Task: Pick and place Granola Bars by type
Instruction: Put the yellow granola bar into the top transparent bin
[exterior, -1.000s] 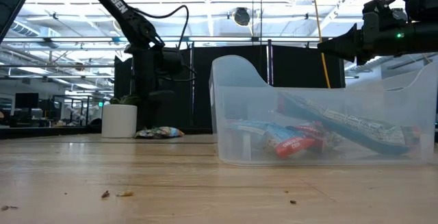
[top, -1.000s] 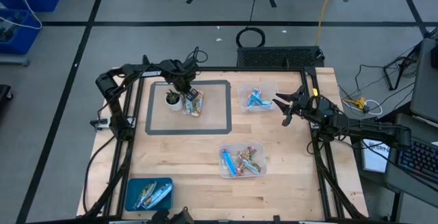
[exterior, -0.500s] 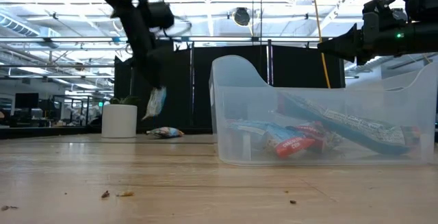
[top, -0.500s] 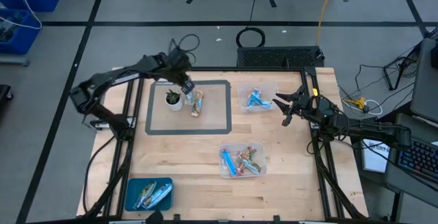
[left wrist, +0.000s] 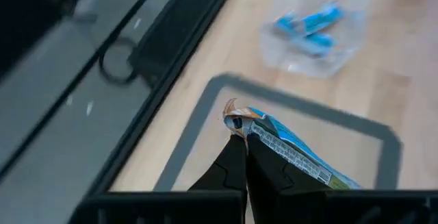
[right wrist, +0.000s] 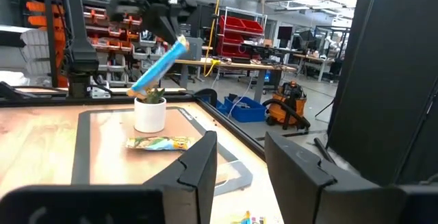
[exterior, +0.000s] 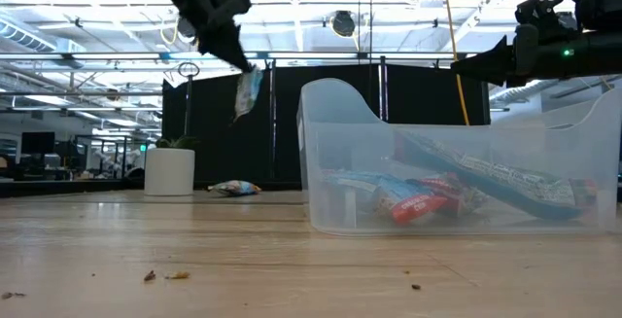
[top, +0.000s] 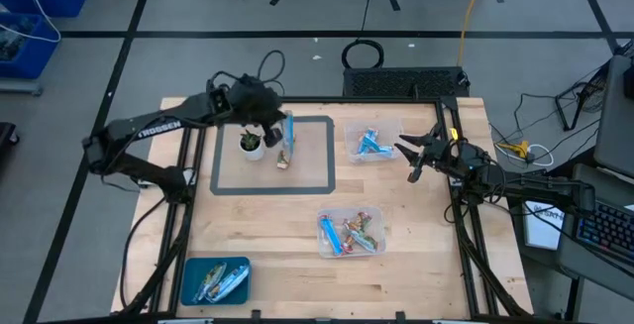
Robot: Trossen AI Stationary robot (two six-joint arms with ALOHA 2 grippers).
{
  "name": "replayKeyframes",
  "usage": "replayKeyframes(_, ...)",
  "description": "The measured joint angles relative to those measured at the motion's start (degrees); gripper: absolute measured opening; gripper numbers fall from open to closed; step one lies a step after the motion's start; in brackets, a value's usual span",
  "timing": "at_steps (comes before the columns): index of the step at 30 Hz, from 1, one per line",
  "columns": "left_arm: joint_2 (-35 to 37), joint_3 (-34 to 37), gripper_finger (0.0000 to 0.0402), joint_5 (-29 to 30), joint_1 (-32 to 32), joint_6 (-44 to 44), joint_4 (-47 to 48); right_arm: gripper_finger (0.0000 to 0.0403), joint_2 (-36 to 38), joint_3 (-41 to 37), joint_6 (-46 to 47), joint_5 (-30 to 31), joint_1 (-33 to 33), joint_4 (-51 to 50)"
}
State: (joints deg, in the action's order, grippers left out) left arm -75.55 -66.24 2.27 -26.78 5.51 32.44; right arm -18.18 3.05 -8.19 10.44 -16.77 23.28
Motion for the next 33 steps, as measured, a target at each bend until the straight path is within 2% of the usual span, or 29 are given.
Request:
replayKeyframes(5, -0.65, 0.87, 0.0001, -2.5, 5.74, 9.07, -10.22, 0.0114, 0.01, 0.0, -0.02, 0.02, 0.01, 0.03)
replayKeyframes(13, -0.77, 7.57, 0.0001, -2.68, 12.81, 22.6, -28.77, 0.0114, -0.01, 0.0, 3.96, 0.0, 0.01, 3.7)
replayKeyframes(18, -1.15, 11.21, 0.0001, -2.68, 13.65, 25.15, -37.73, 0.0114, 0.01, 0.0, 12.34, -0.01, 0.01, 6.08)
replayKeyframes(21, -1.61, 12.23, 0.0002, -2.68, 13.63, 27.16, -38.3, 0.0114, 0.01, 0.0, 17.31, 0.0, 0.0, 6.07)
replayKeyframes(25, -3.67, 12.22, 0.0003, -4.16, 13.74, 28.44, -40.26, 0.0114, -0.27, 0.0, 18.51, 0.05, -0.03, 8.05)
replayKeyframes(33, -9.66, 12.2, 0.0003, -5.87, 12.35, 29.03, -48.31, 0.0114, -9.8, 0.19, 22.85, -1.67, 0.83, 12.43)
